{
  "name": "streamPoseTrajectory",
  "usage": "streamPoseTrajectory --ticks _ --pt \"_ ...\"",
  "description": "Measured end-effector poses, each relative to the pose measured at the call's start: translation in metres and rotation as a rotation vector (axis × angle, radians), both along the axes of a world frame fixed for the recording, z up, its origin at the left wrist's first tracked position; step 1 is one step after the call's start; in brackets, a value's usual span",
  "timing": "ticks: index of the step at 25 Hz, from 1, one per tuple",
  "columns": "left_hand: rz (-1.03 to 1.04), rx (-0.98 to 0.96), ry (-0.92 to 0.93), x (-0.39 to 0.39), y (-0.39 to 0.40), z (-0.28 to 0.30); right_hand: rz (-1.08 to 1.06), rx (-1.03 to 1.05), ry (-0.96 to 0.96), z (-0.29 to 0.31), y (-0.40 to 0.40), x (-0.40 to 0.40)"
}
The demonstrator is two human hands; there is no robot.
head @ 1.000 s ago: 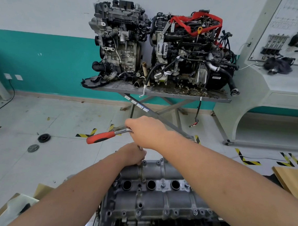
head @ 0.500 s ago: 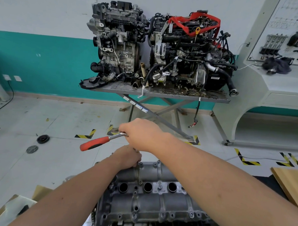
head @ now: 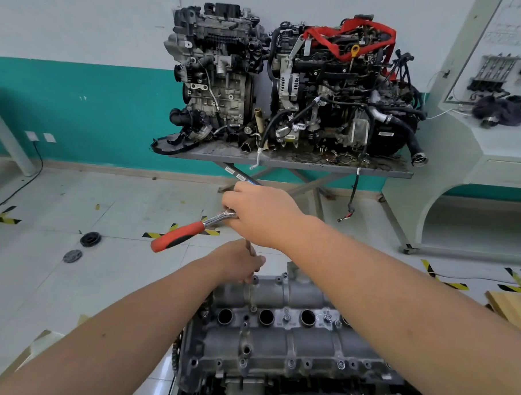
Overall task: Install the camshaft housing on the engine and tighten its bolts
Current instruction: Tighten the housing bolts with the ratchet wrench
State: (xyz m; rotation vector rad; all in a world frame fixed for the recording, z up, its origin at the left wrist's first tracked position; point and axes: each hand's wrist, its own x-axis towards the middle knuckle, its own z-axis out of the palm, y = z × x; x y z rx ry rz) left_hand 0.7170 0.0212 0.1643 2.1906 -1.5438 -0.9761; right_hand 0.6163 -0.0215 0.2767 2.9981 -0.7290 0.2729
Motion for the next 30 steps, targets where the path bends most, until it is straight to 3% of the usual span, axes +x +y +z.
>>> streamPoseTrajectory --ticks 3,10,22,30 --pt "-0.069 -0.034 0.004 -0.013 0.001 0.001 0.045 0.037 0.013 0.007 0.001 -0.013" --pt "-0.341 0.153 0.039 -0.052 0.013 -0.014 -0.017 0.22 0.149 -0.004 0.003 -0.064" --pt "-0.306 0.157 -0.128 -0.071 0.011 -0.032 -0.018 0.302 0.108 -0.028 0.011 -0.089" --pt "-0.27 0.144 -0.087 -0.07 0.012 -0.032 -0.03 0.318 0.087 -0.028 0.013 -0.09"
